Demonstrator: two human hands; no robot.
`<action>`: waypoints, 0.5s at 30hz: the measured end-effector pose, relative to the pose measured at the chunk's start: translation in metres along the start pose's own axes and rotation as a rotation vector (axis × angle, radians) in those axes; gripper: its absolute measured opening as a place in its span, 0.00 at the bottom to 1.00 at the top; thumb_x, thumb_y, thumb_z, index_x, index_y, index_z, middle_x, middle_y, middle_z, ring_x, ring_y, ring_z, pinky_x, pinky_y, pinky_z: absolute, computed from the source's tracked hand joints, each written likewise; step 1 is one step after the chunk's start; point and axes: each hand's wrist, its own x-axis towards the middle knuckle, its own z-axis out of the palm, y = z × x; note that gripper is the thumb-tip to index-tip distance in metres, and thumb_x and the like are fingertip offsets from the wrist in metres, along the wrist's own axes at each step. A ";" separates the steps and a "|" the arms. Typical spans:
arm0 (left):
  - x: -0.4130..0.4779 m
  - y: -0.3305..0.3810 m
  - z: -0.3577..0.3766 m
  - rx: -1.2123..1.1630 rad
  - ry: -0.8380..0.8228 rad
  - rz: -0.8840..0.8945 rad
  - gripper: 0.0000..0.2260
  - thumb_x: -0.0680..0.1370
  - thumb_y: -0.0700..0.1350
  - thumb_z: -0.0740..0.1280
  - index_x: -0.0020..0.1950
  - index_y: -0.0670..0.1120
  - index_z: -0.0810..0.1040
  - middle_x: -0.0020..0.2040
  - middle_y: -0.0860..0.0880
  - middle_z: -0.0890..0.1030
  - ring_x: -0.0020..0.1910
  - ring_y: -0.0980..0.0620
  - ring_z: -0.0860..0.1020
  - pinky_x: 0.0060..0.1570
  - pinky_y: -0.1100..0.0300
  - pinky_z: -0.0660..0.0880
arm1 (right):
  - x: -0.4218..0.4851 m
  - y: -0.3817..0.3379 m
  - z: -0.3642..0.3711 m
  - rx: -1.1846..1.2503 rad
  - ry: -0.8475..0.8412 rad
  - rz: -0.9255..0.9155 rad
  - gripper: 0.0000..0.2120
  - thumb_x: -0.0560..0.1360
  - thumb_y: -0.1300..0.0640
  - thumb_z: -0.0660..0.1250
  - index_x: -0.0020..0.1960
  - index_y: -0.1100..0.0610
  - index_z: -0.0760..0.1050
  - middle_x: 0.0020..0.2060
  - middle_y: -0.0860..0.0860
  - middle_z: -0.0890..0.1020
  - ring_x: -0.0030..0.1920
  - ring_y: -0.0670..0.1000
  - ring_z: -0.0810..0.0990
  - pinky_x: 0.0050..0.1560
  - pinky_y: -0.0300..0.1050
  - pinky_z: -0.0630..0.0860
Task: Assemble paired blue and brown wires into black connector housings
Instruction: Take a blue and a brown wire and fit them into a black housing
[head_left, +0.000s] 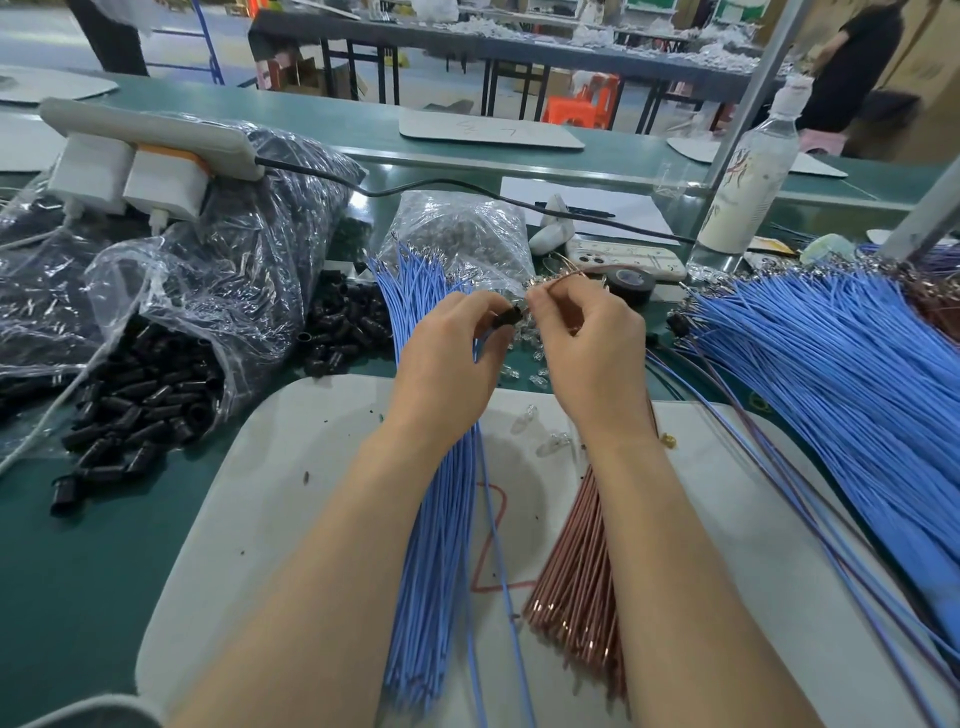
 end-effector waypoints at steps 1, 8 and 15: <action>0.000 0.001 0.000 -0.005 0.007 0.007 0.06 0.78 0.41 0.66 0.54 0.45 0.79 0.47 0.49 0.78 0.45 0.52 0.75 0.49 0.56 0.73 | 0.000 0.000 0.000 0.000 -0.040 0.046 0.09 0.78 0.55 0.66 0.44 0.59 0.80 0.33 0.48 0.80 0.37 0.50 0.78 0.44 0.48 0.75; 0.000 0.003 0.001 -0.043 0.024 0.052 0.07 0.77 0.38 0.67 0.54 0.42 0.79 0.46 0.50 0.78 0.46 0.51 0.76 0.50 0.61 0.72 | 0.006 -0.004 -0.003 0.710 0.019 0.412 0.09 0.80 0.49 0.60 0.53 0.45 0.78 0.43 0.48 0.83 0.41 0.45 0.79 0.41 0.39 0.78; 0.002 0.012 0.000 -0.290 0.064 -0.011 0.07 0.77 0.38 0.67 0.53 0.43 0.80 0.45 0.50 0.82 0.41 0.55 0.78 0.47 0.67 0.74 | 0.000 -0.010 0.011 0.475 -0.258 0.365 0.13 0.82 0.47 0.55 0.56 0.48 0.76 0.49 0.52 0.83 0.51 0.49 0.82 0.55 0.53 0.78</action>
